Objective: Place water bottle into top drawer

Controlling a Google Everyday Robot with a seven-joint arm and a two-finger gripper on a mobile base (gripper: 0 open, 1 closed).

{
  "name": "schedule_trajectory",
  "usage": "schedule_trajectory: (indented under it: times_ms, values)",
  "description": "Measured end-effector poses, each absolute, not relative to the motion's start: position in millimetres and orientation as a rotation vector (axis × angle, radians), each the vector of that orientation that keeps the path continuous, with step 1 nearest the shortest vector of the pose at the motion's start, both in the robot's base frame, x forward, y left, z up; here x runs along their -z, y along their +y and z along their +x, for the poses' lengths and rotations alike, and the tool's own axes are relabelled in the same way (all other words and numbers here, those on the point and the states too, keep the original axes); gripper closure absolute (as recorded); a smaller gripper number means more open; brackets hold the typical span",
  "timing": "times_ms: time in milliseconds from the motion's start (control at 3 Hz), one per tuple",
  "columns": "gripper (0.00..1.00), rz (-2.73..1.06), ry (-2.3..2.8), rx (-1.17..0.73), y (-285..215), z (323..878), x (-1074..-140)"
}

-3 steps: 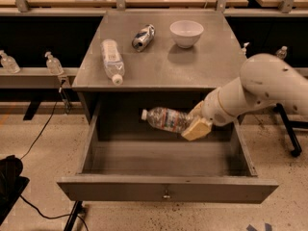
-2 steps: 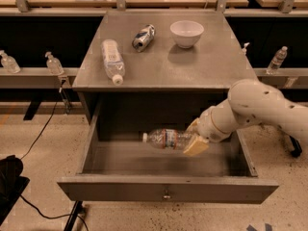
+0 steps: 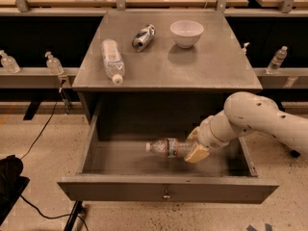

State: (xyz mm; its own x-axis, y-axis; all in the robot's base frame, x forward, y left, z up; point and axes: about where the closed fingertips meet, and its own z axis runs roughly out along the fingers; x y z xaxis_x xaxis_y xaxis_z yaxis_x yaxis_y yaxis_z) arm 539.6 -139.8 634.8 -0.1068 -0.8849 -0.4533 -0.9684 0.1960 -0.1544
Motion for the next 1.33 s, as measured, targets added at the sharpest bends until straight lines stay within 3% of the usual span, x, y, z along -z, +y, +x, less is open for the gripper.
schedule_trajectory:
  times_ms: [667, 1000, 1333]
  values:
    - [0.08, -1.733, 2.031, -0.255, -137.7, 538.5, -632.4]
    - [0.0, -1.734, 2.03, -0.257, -137.0, 538.1, -631.8]
    - [0.0, -1.734, 2.03, -0.257, -136.9, 538.1, -631.7]
